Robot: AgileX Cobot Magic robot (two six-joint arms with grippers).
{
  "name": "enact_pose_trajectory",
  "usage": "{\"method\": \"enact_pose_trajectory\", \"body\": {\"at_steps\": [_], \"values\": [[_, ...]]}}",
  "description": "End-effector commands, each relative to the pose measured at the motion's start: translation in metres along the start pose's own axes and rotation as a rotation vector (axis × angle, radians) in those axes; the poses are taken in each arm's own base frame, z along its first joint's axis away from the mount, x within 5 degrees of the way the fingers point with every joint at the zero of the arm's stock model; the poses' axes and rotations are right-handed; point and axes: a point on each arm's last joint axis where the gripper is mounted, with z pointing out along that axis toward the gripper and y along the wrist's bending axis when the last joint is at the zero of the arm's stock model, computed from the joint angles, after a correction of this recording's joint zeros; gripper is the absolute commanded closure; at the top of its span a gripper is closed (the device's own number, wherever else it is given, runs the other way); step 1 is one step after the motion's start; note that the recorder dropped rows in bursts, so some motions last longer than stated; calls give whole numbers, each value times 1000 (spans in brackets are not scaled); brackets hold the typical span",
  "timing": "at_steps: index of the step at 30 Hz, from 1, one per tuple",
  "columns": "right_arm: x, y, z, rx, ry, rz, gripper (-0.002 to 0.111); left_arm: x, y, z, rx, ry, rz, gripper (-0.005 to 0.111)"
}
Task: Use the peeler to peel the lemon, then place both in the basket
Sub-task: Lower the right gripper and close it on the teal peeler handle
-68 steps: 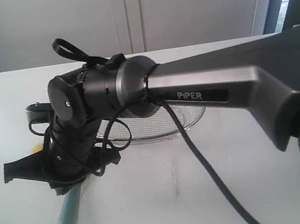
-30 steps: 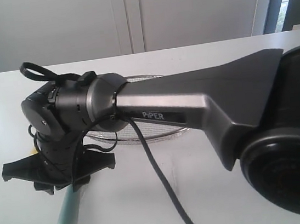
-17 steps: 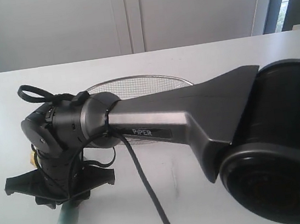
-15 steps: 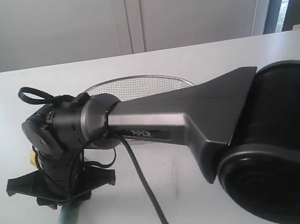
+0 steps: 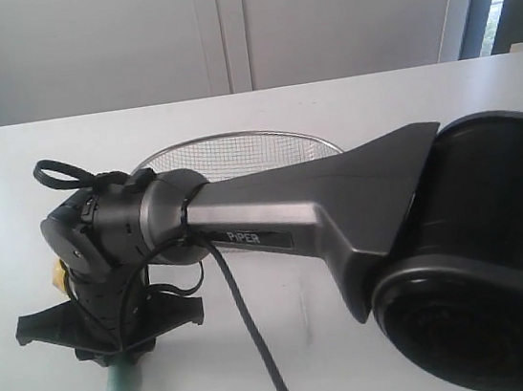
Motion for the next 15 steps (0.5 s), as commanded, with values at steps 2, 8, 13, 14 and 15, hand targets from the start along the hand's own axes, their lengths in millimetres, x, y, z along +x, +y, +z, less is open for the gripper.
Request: {"method": "enact_pose_trajectory", "body": {"at_steps": [2, 8, 13, 14, 15], "values": [[1, -4, 0, 41, 19, 14, 108, 2, 0, 1, -4, 4, -2, 107], [1, -2, -24, 36, 15, 17, 108, 2, 0, 1, -4, 4, -2, 107], [2, -3, -48, 55, 27, 10, 108, 2, 0, 1, -4, 4, -2, 107], [3, -4, -54, 66, 36, 10, 108, 2, 0, 1, -4, 4, -2, 107], [4, -5, -62, 71, 43, -36, 108, 2, 0, 1, -4, 4, -2, 107]]}}
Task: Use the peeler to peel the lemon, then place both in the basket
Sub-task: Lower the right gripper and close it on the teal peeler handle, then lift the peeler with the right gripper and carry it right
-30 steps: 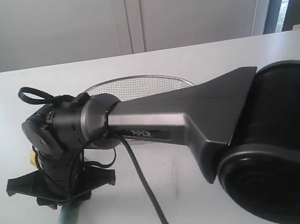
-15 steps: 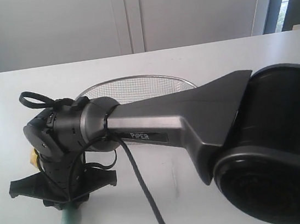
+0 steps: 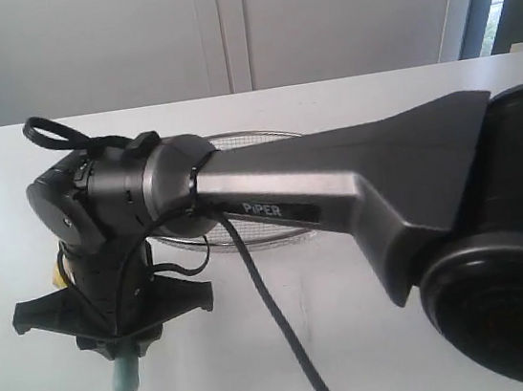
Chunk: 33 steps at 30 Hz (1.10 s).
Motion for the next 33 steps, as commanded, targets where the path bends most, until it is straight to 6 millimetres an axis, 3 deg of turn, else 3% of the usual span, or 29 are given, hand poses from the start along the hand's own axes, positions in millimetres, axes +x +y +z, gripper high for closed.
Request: {"method": "enact_pose_trajectory", "body": {"at_steps": [1, 7, 13, 24, 33], "values": [[2, -5, -27, 32, 11, -70, 108, 2, 0, 1, -4, 4, -2, 107], [5, -8, -66, 32, -5, -103, 108, 2, 0, 1, -4, 4, -2, 107], [8, -11, -100, 2, -42, -258, 108, 2, 0, 1, -4, 4, -2, 107], [-11, -34, -128, -10, -70, -351, 108, 2, 0, 1, -4, 4, -2, 107], [-21, -78, -137, -83, -57, -309, 108, 2, 0, 1, -4, 4, -2, 107]]}}
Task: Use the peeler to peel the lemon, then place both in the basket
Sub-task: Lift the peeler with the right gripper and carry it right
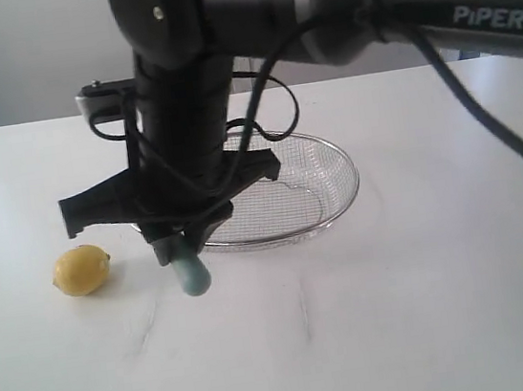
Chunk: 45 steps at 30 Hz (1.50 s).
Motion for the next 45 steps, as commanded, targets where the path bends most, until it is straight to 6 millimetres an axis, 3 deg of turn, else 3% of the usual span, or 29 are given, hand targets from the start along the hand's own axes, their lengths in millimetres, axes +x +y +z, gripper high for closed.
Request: {"method": "enact_pose_trajectory", "body": {"at_steps": [1, 8, 14, 25, 30, 45], "values": [[5, -26, -14, -27, -44, 0, 108, 2, 0, 1, -4, 4, -2, 107], [17, -75, -26, -10, -59, 61, 108, 2, 0, 1, -4, 4, -2, 107], [28, -101, -29, -119, -74, 44, 108, 2, 0, 1, -4, 4, -2, 107], [45, -157, -45, -121, -128, 72, 108, 2, 0, 1, -4, 4, -2, 107], [47, -168, -45, -145, -138, 106, 108, 2, 0, 1, -4, 4, -2, 107], [46, -169, -45, -138, -159, 118, 108, 2, 0, 1, -4, 4, -2, 107]]}}
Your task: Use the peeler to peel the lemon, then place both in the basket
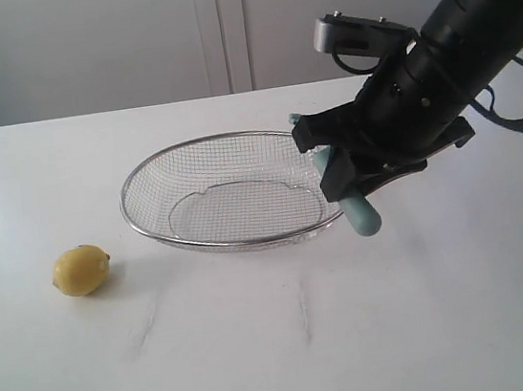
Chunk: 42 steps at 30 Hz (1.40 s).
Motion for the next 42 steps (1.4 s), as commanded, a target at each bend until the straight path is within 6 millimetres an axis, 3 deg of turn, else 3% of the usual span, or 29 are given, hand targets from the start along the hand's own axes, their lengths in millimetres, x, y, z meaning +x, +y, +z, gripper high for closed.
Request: {"method": "enact_pose_trajectory", "body": {"at_steps": [1, 24, 28, 34, 42], "values": [[2, -1, -3, -5, 1, -4, 108, 2, 0, 1, -4, 4, -2, 107], [2, -1, -3, -2, 8, -59, 108, 2, 0, 1, -7, 2, 4, 107], [2, -1, -3, 1, 4, -60, 108, -8, 1, 0, -23, -110, -8, 107], [1, -1, -3, 0, -4, -55, 108, -24, 3, -3, -12, -284, -181, 107], [1, -1, -3, 1, -9, -55, 108, -24, 3, -3, -12, -286, -181, 107]]}}
